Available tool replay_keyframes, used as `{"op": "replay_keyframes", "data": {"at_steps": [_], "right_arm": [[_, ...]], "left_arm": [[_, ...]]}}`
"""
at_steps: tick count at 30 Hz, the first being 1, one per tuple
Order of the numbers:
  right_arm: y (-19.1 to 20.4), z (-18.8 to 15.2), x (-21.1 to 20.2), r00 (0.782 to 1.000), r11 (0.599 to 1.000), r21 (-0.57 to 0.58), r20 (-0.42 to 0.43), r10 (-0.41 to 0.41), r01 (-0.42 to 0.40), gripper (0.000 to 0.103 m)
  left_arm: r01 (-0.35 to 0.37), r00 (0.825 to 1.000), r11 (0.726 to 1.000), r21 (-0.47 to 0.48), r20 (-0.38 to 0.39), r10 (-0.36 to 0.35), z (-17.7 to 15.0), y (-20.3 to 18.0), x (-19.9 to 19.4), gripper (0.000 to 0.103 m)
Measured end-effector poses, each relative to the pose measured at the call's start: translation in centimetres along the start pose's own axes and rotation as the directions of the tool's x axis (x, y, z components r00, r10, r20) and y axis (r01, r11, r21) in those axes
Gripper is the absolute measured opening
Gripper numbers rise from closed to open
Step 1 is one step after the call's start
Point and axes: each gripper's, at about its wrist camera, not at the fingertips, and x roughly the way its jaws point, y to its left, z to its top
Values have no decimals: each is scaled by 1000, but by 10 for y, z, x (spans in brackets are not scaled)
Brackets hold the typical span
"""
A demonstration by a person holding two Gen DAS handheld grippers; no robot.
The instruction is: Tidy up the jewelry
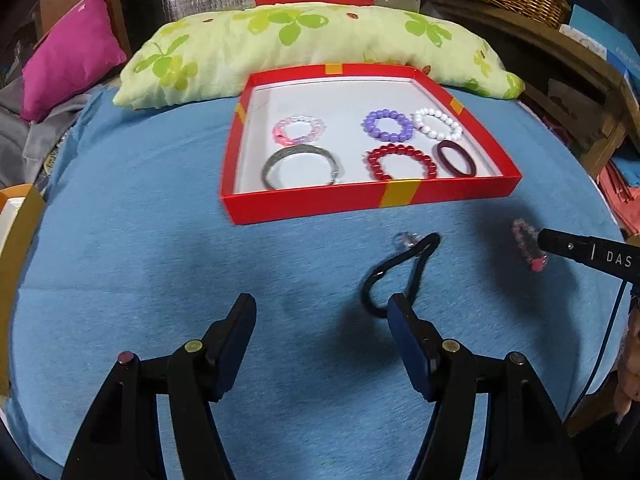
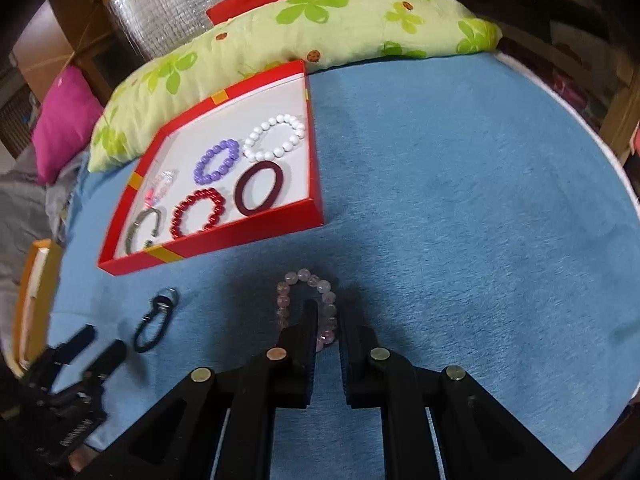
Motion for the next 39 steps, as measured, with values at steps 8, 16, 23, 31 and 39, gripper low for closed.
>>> {"op": "replay_keyframes", "data": {"at_steps": [8, 16, 23, 31, 39], "right_arm": [[4, -3, 3, 1000, 1000, -14, -26, 13, -13, 19], [6, -5, 8, 999, 999, -37, -42, 6, -8, 27], [4, -6, 7, 999, 999, -37, -39, 17, -18, 30], [14, -6, 7, 999, 998, -70, -31, -7, 5, 49], [37, -13, 15, 990, 974, -179, 30, -136, 139, 30]], "left_arm": [[33, 999, 999, -5, -3, -33, 6, -15, 12, 69], [113, 993, 994, -9, -18, -113, 12, -29, 24, 69], [69, 998, 997, -20, 13, -69, 14, -24, 32, 69], [66, 998, 995, -75, 16, -65, 10, 4, 27, 20], [96, 995, 986, -135, -11, -98, 0, 36, 17, 20]]}}
